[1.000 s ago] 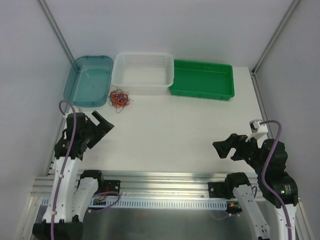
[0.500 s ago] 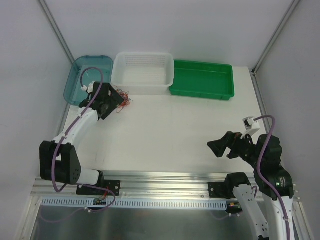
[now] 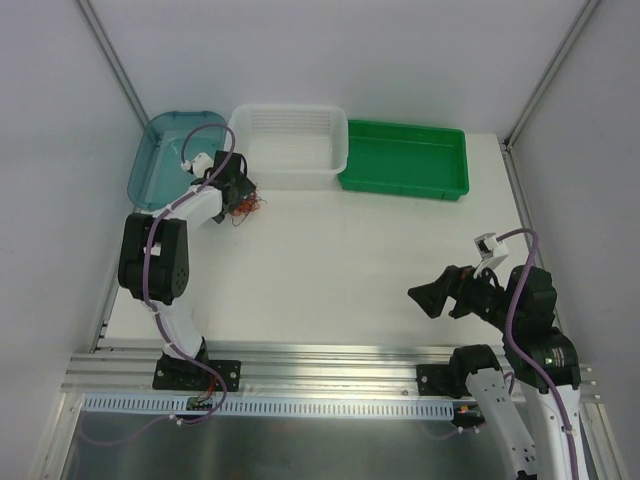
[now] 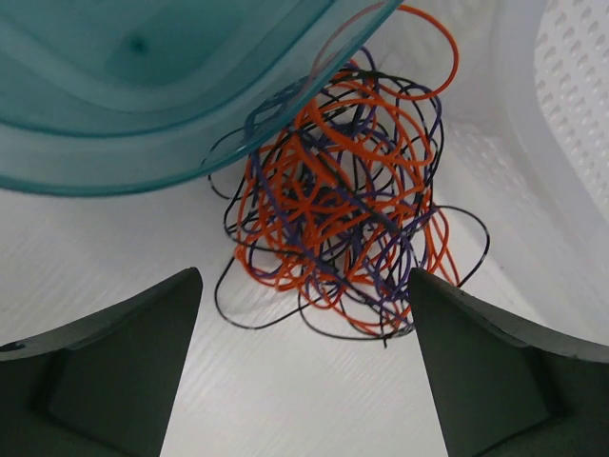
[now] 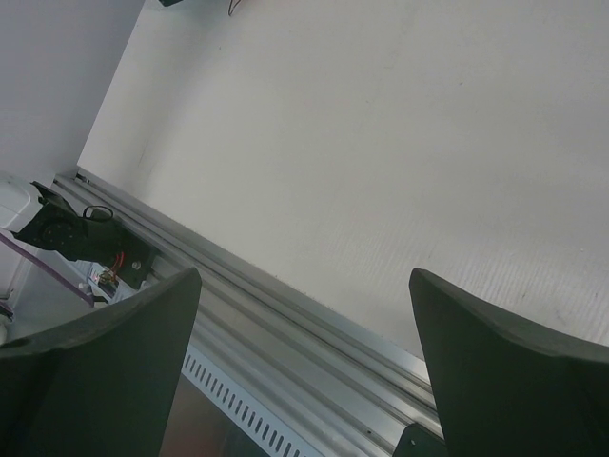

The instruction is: Untangle the cables

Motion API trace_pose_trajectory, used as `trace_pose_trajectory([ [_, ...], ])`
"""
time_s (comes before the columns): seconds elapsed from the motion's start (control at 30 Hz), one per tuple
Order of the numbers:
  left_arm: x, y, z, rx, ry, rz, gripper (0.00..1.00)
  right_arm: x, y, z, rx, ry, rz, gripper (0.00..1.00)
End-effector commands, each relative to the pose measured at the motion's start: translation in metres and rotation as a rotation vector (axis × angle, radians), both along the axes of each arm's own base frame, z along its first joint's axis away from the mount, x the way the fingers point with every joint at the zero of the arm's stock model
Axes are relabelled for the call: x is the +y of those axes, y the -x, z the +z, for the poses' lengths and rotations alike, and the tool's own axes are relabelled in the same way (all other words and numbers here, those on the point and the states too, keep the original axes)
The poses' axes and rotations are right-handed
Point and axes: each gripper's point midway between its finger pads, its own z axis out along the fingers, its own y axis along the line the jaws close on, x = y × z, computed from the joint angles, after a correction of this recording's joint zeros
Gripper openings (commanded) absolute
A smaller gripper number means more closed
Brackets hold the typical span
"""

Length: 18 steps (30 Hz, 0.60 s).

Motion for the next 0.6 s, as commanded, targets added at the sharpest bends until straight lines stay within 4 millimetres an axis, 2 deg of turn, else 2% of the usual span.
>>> trace_pose_trajectory([
  [0.0,-0.002,-0.029,0.007,-0.060,-0.007,0.014,0.90,0.005,-0.006,0.010,-0.064,-0.008,0.037,0.97],
  [0.13,-0.006,-0.027,-0.015,-0.021,0.036,0.035,0.78,0.005,-0.007,0.009,-0.046,-0.010,0.031,0.97],
  [0.17,-0.007,-0.024,-0.019,-0.011,0.044,0.036,0.66,0.006,-0.007,0.010,-0.046,-0.014,0.034,0.97],
  [0.23,-0.010,-0.016,-0.027,0.012,0.065,0.031,0.53,0.005,-0.006,0.011,-0.049,-0.016,0.031,0.97],
  [0.27,-0.012,-0.013,-0.027,0.015,0.071,0.025,0.39,0.005,-0.006,0.012,-0.050,-0.016,0.024,0.97],
  [0.33,-0.016,-0.001,-0.034,0.046,0.084,0.000,0.24,0.003,-0.002,0.012,-0.051,-0.017,0.017,0.97],
  [0.37,-0.018,0.003,-0.031,0.043,0.089,-0.011,0.09,0.003,-0.001,0.012,-0.053,-0.017,0.017,0.97],
  [0.4,-0.021,0.008,-0.030,0.048,0.097,-0.026,0.03,0.002,0.000,0.009,-0.049,-0.015,0.014,0.97],
  [0.43,-0.022,0.021,-0.038,0.079,0.091,-0.052,0.00,0.002,0.002,0.008,-0.054,-0.013,0.017,0.97],
  [0.5,-0.036,0.034,-0.029,0.077,0.100,-0.122,0.00,0.002,0.005,0.002,-0.040,-0.002,0.026,0.97],
  [0.57,-0.046,0.058,-0.027,0.094,0.101,-0.204,0.00,0.001,0.006,0.000,-0.027,0.011,0.026,0.97],
])
